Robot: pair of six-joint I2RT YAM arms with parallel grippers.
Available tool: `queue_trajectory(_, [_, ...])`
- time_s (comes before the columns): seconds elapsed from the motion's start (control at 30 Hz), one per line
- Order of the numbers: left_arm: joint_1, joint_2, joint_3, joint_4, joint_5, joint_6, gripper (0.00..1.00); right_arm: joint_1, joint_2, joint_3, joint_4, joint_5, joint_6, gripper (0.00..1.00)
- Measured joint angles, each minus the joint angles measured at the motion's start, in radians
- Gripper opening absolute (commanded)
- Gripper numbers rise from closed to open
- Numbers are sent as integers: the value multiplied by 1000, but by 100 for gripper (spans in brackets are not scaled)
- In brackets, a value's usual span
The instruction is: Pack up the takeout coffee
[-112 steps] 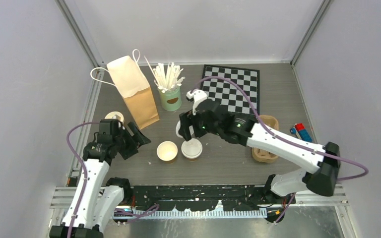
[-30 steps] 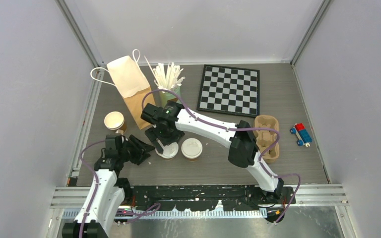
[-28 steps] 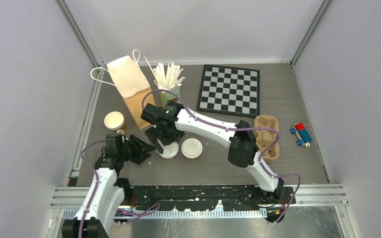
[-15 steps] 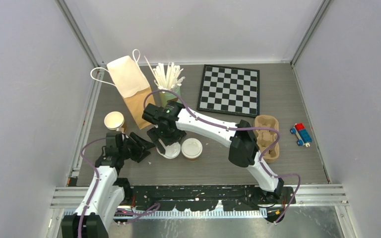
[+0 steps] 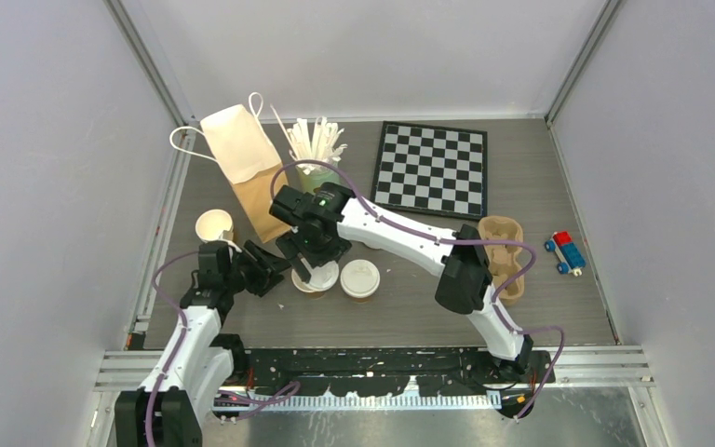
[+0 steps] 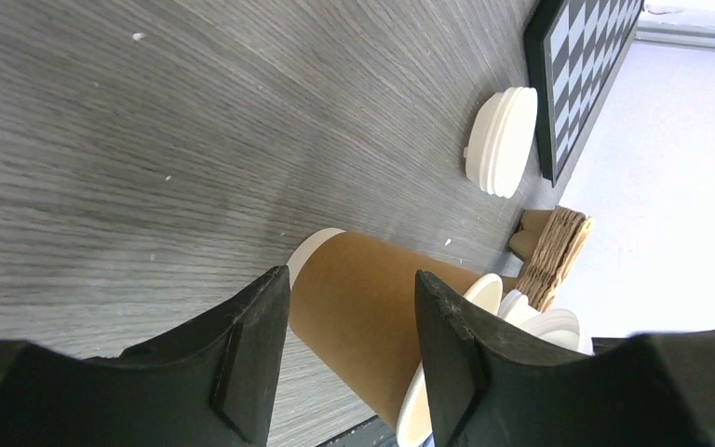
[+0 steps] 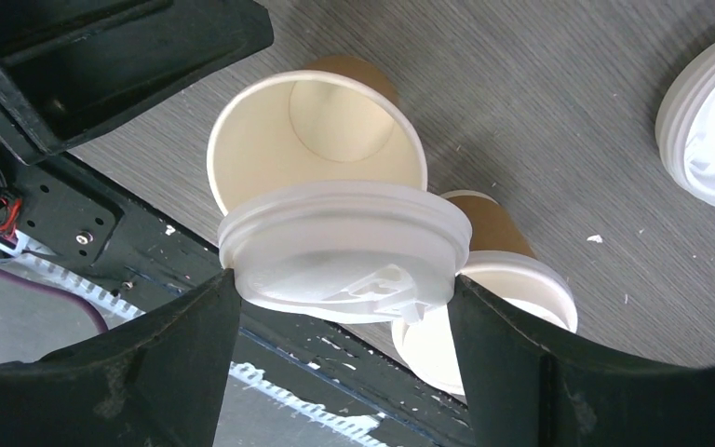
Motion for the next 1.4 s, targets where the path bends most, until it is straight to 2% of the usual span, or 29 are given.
queue_trajectory(0.43, [-3, 101, -3, 121, 74, -5, 53, -38, 27, 111, -2, -21, -17, 81])
queue_trajectory(0.93, [-9, 105, -23, 146, 93, -6, 47, -43, 77, 114, -15, -62, -21, 81])
queue_trajectory(1.27, [-9, 104, -23, 147, 93, -6, 48, -43, 77, 120, -40, -64, -20, 81])
queue_trajectory(1.4, [-9, 99, -23, 145, 96, -5, 53, -43, 77, 120, -51, -61, -19, 81])
